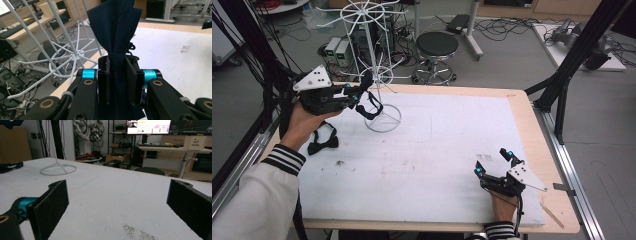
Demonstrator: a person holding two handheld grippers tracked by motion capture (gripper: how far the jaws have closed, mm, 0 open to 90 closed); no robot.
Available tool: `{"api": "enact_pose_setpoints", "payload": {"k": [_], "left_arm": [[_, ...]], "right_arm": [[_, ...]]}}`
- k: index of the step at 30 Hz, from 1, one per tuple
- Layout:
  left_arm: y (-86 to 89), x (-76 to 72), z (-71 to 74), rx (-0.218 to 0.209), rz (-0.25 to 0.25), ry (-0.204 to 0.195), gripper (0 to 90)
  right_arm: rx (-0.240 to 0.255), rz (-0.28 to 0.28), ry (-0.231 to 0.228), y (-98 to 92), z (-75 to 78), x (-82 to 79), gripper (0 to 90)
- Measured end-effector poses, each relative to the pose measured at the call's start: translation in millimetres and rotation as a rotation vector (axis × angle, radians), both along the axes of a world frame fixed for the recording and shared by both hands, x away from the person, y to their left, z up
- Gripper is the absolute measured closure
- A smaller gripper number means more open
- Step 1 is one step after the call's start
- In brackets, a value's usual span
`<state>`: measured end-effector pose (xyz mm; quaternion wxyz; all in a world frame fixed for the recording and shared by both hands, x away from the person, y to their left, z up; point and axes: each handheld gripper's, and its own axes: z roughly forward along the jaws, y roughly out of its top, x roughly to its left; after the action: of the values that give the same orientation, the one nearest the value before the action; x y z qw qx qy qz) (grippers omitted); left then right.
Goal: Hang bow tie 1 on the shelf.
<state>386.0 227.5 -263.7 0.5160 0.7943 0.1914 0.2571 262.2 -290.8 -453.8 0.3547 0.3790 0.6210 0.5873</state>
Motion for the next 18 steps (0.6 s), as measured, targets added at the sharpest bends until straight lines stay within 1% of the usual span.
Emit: {"api": "enact_pose_setpoints", "payload": {"k": [6, 8, 10, 12, 14, 16, 18], "left_arm": [[-3.2, 8.2, 2.8, 0.012, 0.027, 0.005, 74.2], [-4.7, 10.8, 3.3, 0.008, 0.038, 0.007, 74.2], [-5.4, 12.9, 4.1, 0.02, 0.047, 0.009, 74.2], [-6.1, 15.3, 3.6, 0.019, 0.058, 0.016, 74.2], [-6.6, 17.3, 3.8, 0.034, 0.071, 0.022, 74.1], [-7.3, 18.5, 3.9, 0.029, 0.08, 0.021, 74.1], [-8.5, 19.2, 3.5, 0.038, 0.088, 0.02, 74.1]], "right_arm": [[0.0, 0.0, 0.0, 0.0, 0.0, 0.0, 3.3], [0.001, 0.0, -0.001, 0.0, 0.0, 0.1, 3.3], [0.001, 0.0, -0.001, 0.1, 0.0, 0.0, 3.3], [0.001, 0.001, -0.001, 0.0, 0.0, 0.0, 3.3], [0.0, 0.001, -0.001, 0.0, 0.0, 0.0, 3.3], [0.001, 0.001, -0.003, 0.0, -0.1, 0.1, 3.3], [0.001, 0.001, -0.002, 0.0, -0.1, 0.1, 3.3]]}}
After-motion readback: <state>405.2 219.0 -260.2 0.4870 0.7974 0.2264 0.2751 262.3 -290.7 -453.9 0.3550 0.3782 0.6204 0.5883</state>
